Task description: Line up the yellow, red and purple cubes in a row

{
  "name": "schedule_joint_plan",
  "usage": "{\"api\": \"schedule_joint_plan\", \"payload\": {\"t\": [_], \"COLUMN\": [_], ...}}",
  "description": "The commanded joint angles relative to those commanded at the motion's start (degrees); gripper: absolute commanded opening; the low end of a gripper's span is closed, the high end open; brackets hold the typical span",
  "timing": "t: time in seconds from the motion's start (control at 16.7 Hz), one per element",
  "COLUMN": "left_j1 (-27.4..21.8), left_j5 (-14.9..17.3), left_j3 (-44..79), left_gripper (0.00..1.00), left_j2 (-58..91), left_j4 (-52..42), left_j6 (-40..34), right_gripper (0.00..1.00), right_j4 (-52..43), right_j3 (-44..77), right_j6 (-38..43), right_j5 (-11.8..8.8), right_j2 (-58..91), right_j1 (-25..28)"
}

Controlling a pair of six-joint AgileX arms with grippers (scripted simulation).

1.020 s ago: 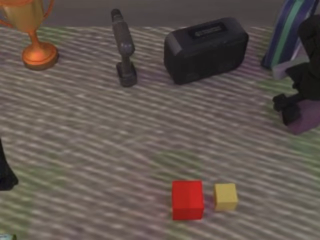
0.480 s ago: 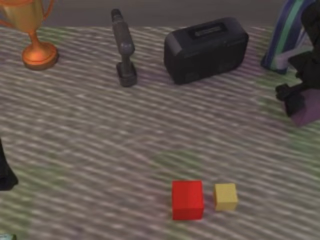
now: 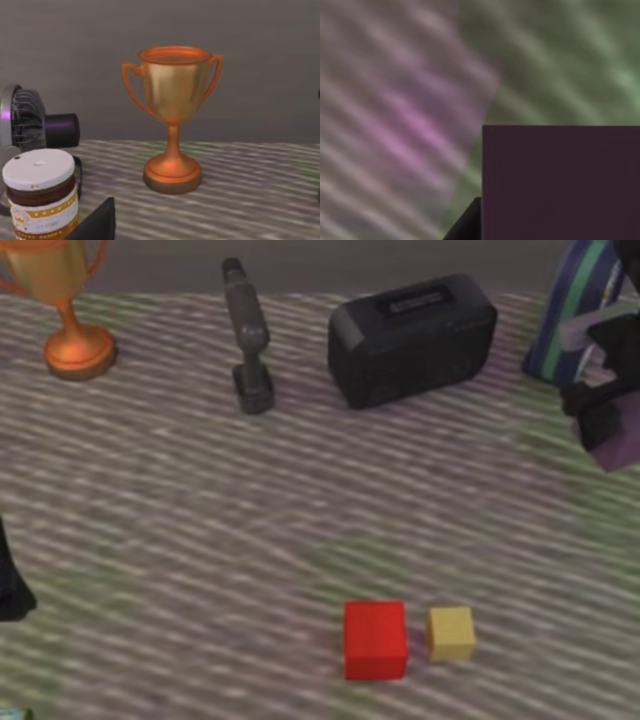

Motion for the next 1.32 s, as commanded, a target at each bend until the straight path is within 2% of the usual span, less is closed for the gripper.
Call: {"api": "schedule_joint_plan", "payload": {"t": [0.18,0.36,0.54,0.96,1.14,1.32], "left_j1": [0.0,0.0,0.0,0.0,0.0,0.0], "left_j5": [0.0,0.0,0.0,0.0,0.0,0.0], "left_j3": [0.0,0.0,0.0,0.0,0.0,0.0], "left_gripper": [1.00,1.00,1.00,1.00,1.00,1.00], "left_j2": [0.0,0.0,0.0,0.0,0.0,0.0], "left_j4": [0.0,0.0,0.0,0.0,0.0,0.0], "left_j6": [0.0,0.0,0.0,0.0,0.0,0.0], "right_gripper": [0.00,0.00,0.00,0.00,0.00,0.00], "right_j4": [-0.8,-2.4,-4.4,-8.9,-9.7,-9.9], "right_j3": [1.5,4.4,7.6,14.2,15.9,16.7], "right_j6": [3.7,12.6,25.6,62.4,72.6,77.3], "right_j5": [0.1,0.2,0.3,0.3,0.5,0.7], "right_j2": [0.9,2.6,4.4,7.4,7.2,6.9], "right_j1": [3.1,9.9,19.1,42.6,50.1,54.0]}}
